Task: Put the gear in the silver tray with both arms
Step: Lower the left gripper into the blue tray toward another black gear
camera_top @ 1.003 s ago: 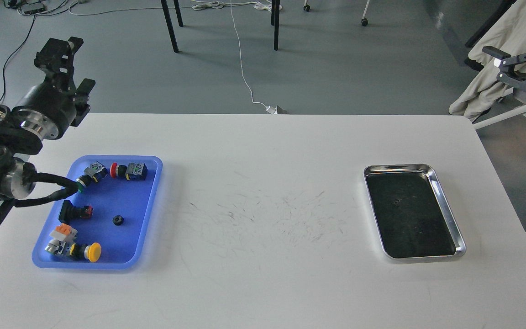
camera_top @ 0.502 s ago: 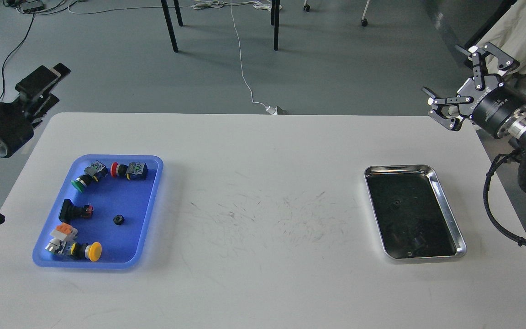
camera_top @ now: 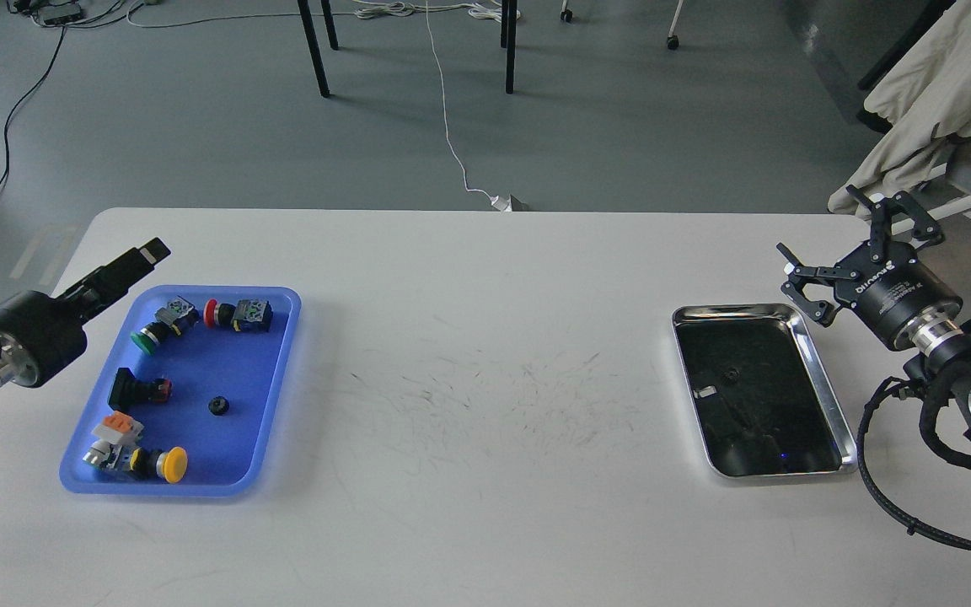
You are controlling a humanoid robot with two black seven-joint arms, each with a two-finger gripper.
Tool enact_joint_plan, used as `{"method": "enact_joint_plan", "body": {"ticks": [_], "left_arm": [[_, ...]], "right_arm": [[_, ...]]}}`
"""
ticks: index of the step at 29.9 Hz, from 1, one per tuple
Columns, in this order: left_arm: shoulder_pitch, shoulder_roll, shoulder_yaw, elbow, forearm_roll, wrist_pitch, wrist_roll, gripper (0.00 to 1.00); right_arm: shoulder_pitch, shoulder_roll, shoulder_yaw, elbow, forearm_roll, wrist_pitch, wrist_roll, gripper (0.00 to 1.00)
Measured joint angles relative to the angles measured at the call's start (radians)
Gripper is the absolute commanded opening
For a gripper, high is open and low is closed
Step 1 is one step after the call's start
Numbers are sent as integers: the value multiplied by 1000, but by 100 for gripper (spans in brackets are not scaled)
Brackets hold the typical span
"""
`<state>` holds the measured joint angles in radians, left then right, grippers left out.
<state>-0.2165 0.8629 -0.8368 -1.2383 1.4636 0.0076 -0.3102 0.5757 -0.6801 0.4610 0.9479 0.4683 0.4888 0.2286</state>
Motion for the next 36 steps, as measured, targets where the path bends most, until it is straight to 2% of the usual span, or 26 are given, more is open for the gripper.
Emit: {"method": "enact_joint_plan", "body": {"ticks": [4, 10, 16, 23, 29, 36], "left_arm": [[1, 8, 140, -1, 99, 111, -34, 98], [3, 12, 255, 14, 252, 243, -72, 97], [8, 2, 310, 51, 421, 352, -78, 96], [9, -5, 314, 83, 564, 378, -78, 94], [-3, -39, 318, 161, 588, 381, -81, 94], [-20, -62, 326, 174, 611, 380, -83, 86]], "right_arm": [[6, 11, -13, 10, -51, 0, -10, 98], [10, 17, -8, 11, -108, 0, -29, 98], [10, 23, -7, 11, -111, 0, -32, 98], [10, 28, -7, 16, -120, 0, -31, 98], [10, 28, -7, 19, -121, 0, -30, 98], [7, 28, -7, 19, -122, 0, -28, 98]]}}
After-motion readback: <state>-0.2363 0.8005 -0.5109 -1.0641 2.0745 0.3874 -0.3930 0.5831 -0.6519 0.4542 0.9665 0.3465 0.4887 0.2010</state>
